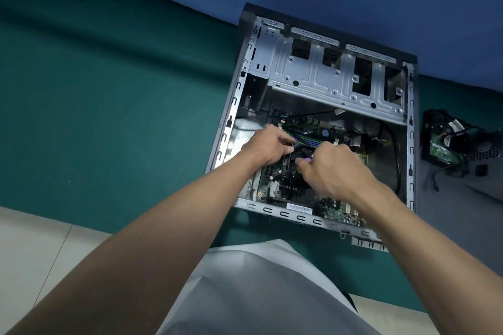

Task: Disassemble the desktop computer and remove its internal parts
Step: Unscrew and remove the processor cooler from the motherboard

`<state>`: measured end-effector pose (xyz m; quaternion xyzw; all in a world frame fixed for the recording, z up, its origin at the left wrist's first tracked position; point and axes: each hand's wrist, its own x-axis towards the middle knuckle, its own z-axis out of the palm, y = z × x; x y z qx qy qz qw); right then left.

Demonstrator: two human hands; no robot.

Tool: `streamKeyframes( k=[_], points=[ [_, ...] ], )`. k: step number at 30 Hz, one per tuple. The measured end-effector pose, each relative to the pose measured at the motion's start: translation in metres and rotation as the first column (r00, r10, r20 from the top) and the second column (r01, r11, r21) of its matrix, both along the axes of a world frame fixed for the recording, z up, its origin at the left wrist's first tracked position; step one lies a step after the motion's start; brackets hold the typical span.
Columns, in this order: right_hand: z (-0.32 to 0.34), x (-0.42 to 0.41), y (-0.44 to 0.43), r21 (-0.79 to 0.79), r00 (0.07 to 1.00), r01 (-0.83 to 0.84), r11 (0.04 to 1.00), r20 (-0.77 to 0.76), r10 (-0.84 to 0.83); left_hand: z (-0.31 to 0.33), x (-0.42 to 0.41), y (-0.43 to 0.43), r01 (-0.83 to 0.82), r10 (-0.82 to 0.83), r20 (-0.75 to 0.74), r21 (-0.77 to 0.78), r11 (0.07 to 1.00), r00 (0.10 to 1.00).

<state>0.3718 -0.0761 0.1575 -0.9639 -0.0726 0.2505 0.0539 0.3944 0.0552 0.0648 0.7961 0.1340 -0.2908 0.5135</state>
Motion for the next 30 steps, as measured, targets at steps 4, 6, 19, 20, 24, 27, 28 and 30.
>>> streamKeyframes(
  k=[4,6,19,20,24,27,28,30],
  points=[
    [0.008,0.011,0.013,-0.020,0.982,-0.159,0.987,-0.103,0.157,0.003,0.002,0.003,0.027,-0.027,0.016,0.014,1.000,1.000],
    [0.014,0.013,0.018,-0.066,0.954,-0.282,0.957,-0.125,0.272,0.005,0.003,0.003,0.040,-0.040,0.023,0.023,0.999,0.999],
    [0.026,0.013,0.037,-0.165,0.840,-0.541,0.825,-0.164,0.518,0.008,0.000,0.004,0.028,-0.030,0.043,0.032,0.999,0.999],
    [0.024,0.017,0.038,-0.130,0.941,-0.287,0.949,-0.225,0.253,0.007,0.000,0.003,0.015,-0.015,0.032,0.022,1.000,0.999],
    [0.019,0.033,0.037,-0.158,0.597,0.536,0.829,-0.623,-0.505,0.009,0.001,0.002,0.004,-0.004,0.010,0.025,1.000,1.000],
    [0.019,0.036,0.042,-0.170,0.659,0.443,0.880,-0.604,-0.448,0.011,0.002,0.002,0.015,-0.016,0.006,0.041,0.999,1.000],
    [0.019,0.035,0.046,-0.182,0.762,0.293,0.939,-0.549,-0.344,0.014,0.000,0.002,0.016,-0.016,0.010,0.047,0.999,1.000],
    [0.023,0.028,0.054,-0.269,0.891,-0.183,0.946,-0.453,0.043,0.017,-0.001,0.003,0.025,-0.027,0.021,0.066,0.997,0.999]
  ],
)
